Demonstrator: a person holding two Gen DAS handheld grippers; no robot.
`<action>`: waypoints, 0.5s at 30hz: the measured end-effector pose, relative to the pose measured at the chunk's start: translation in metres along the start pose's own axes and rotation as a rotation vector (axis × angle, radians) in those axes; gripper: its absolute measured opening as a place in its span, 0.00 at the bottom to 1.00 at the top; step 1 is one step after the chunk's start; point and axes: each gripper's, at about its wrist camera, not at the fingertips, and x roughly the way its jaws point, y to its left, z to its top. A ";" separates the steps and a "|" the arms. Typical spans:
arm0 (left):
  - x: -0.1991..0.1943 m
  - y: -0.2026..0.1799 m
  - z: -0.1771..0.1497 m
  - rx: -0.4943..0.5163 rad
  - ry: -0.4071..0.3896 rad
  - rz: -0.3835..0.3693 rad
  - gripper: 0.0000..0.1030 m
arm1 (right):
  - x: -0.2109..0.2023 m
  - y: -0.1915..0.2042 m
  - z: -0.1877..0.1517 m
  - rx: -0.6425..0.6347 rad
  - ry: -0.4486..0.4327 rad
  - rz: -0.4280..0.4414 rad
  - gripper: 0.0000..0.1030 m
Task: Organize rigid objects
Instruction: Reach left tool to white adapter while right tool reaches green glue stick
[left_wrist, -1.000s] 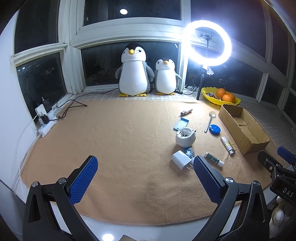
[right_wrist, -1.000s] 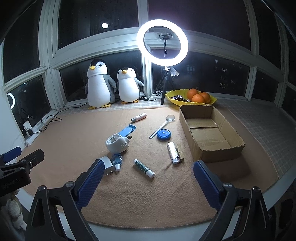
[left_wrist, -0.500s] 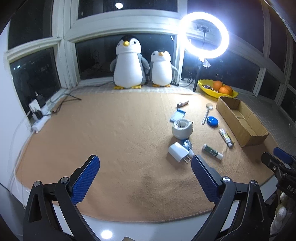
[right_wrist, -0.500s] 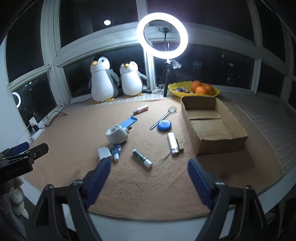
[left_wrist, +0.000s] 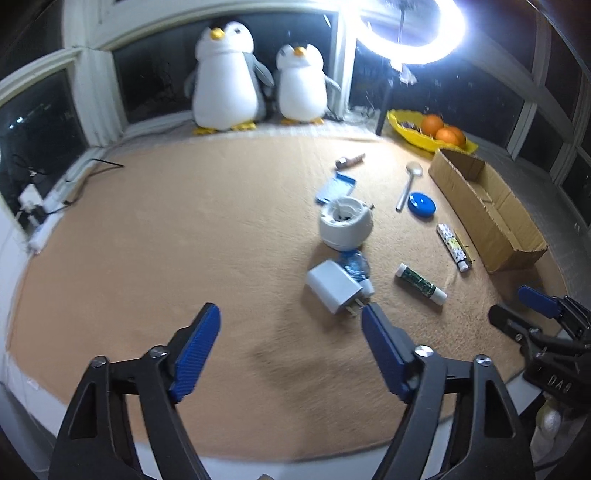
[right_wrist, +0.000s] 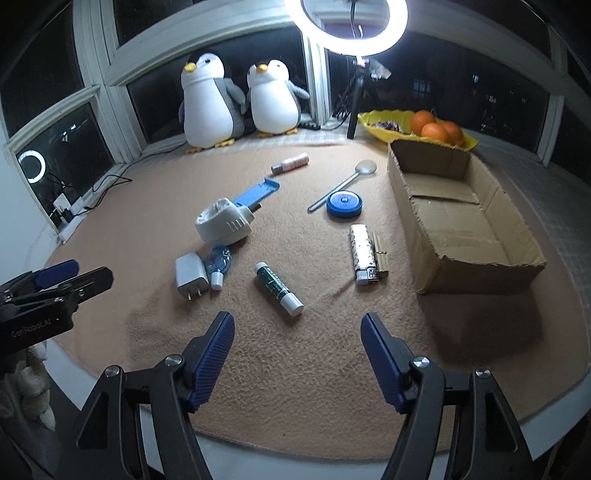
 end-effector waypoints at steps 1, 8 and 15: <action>0.009 -0.005 0.003 -0.002 0.020 -0.005 0.69 | 0.006 -0.001 0.002 -0.011 0.011 0.003 0.65; 0.063 -0.014 0.013 -0.114 0.193 -0.041 0.44 | 0.031 -0.005 0.016 -0.031 0.070 0.054 0.56; 0.077 -0.023 0.025 -0.145 0.216 -0.047 0.40 | 0.049 -0.008 0.026 -0.035 0.121 0.091 0.50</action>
